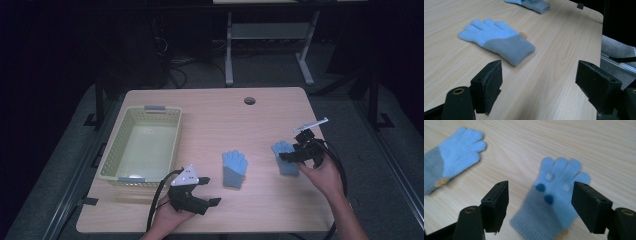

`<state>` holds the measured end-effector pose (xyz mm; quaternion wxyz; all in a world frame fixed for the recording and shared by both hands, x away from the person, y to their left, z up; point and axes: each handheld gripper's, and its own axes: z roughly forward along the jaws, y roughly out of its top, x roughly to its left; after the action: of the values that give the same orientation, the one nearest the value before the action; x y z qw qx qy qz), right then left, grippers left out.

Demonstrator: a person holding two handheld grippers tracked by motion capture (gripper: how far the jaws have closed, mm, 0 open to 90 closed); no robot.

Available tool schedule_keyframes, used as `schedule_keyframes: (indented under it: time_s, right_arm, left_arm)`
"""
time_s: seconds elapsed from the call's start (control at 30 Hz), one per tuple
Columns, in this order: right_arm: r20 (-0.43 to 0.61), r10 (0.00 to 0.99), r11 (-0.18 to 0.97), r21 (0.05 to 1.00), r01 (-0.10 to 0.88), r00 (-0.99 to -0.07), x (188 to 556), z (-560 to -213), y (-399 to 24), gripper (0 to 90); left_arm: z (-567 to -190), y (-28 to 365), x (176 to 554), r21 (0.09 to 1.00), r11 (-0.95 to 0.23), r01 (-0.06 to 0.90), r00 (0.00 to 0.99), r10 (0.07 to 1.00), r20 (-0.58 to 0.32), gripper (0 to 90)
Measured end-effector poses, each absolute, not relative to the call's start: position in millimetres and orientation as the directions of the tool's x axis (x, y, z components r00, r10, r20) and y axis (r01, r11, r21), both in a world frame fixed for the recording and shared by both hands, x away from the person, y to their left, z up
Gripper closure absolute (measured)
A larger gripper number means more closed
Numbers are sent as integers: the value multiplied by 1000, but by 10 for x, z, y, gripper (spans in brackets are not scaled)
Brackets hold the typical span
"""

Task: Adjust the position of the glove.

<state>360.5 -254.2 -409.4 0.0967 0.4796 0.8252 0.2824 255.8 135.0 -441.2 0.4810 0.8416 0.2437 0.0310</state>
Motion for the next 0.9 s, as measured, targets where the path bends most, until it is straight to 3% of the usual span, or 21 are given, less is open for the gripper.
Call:
schedule_keyframes:
  time_s: [0.73, 0.9]
  right_arm:
    - [86, 852, 427, 456, 781, -516, 3758, -4309, -2587, 491]
    - [75, 860, 441, 389, 809, -505, 3795, -4392, -2547, 504]
  left_arm:
    - [-4425, 1384, 2581, 828, -396, 396, 868, 457, -196, 213]
    - [-4423, 1395, 2583, 828, -390, 404, 864, 460, -205, 214]
